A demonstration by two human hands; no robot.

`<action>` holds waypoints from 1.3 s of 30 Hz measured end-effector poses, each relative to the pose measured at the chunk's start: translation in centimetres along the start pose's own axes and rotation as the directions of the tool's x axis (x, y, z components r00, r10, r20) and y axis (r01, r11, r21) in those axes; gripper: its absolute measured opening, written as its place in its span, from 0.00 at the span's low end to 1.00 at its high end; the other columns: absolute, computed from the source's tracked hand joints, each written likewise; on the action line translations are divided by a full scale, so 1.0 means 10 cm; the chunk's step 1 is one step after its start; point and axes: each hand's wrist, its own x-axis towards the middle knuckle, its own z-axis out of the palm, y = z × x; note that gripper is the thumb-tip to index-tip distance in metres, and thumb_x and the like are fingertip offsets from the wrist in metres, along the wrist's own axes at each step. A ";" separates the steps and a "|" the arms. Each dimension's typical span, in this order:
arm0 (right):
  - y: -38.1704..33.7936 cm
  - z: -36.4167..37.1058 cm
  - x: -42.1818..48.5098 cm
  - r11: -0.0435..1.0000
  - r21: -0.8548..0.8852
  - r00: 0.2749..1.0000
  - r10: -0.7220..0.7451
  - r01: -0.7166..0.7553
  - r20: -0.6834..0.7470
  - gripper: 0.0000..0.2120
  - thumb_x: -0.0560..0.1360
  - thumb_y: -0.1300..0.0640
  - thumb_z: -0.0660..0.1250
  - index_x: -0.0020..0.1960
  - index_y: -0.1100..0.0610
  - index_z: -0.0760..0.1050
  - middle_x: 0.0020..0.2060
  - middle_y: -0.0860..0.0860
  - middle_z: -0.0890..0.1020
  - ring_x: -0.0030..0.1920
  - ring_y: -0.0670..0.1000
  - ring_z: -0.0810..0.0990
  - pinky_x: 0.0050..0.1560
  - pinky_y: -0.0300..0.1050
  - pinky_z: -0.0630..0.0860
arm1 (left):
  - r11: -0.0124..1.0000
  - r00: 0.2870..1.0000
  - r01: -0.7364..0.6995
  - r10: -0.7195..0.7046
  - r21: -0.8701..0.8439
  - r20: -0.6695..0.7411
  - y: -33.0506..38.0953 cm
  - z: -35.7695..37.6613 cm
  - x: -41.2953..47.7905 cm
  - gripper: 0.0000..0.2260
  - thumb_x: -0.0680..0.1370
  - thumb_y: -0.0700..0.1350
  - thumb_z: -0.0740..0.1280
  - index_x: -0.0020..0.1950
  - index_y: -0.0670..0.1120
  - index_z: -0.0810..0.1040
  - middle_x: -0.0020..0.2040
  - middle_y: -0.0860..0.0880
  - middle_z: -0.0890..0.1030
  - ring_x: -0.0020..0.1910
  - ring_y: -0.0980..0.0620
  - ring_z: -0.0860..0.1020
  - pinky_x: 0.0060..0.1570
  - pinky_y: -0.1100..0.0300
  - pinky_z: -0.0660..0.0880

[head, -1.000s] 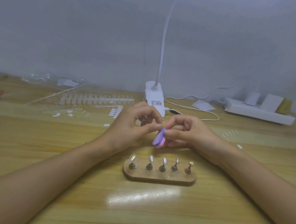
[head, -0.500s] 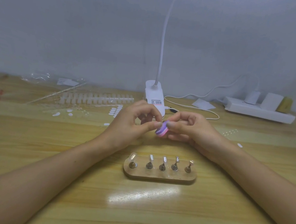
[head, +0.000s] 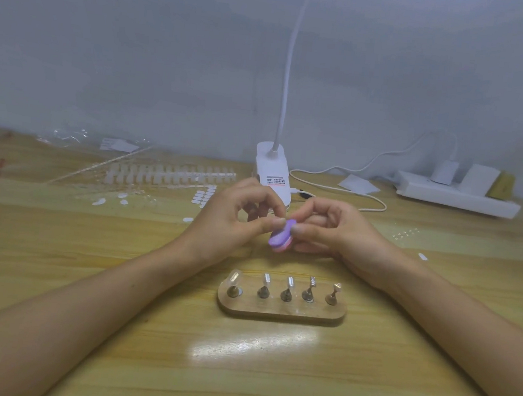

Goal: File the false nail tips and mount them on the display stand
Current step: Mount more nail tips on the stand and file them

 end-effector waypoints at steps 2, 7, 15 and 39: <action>-0.01 0.01 -0.01 1.000 0.002 1.000 -0.003 0.003 0.011 0.03 0.71 0.60 0.73 0.44 0.55 0.81 0.45 0.58 0.87 0.46 0.52 0.87 0.45 0.40 0.81 | 1.000 1.000 -0.002 0.002 0.005 0.002 0.00 0.00 0.00 0.04 0.74 0.41 0.73 0.42 0.49 0.81 0.41 0.47 0.74 0.37 0.59 0.71 0.45 0.70 0.68; 0.00 -0.04 0.01 0.992 0.122 0.988 -0.016 0.035 -0.155 0.08 0.70 0.60 0.72 0.48 0.60 0.77 0.47 0.60 0.86 0.47 0.54 0.87 0.46 0.41 0.83 | 0.999 0.998 0.043 -0.045 -0.033 -0.045 0.00 -0.01 -0.01 0.05 0.74 0.44 0.74 0.40 0.52 0.81 0.39 0.55 0.73 0.36 0.62 0.72 0.44 0.73 0.68; -0.10 -0.05 -0.06 0.654 -0.749 0.972 -0.227 0.107 -0.060 0.13 0.69 0.55 0.79 0.51 0.46 0.82 0.44 0.42 0.82 0.36 0.44 0.70 0.39 0.40 0.70 | 0.982 0.992 0.127 -0.128 -0.138 0.005 0.05 -0.03 0.00 0.07 0.72 0.42 0.75 0.37 0.52 0.82 0.34 0.58 0.76 0.35 0.60 0.71 0.41 0.70 0.68; -0.67 0.24 -0.65 0.603 -0.720 0.796 -0.594 0.342 -0.119 0.05 0.70 0.55 0.77 0.45 0.53 0.83 0.40 0.43 0.85 0.46 0.49 0.84 0.35 0.47 0.82 | 0.947 0.955 0.252 -0.209 -0.202 0.211 0.71 -0.11 0.04 0.13 0.67 0.62 0.70 0.43 0.55 0.82 0.37 0.62 0.80 0.34 0.63 0.72 0.32 0.74 0.67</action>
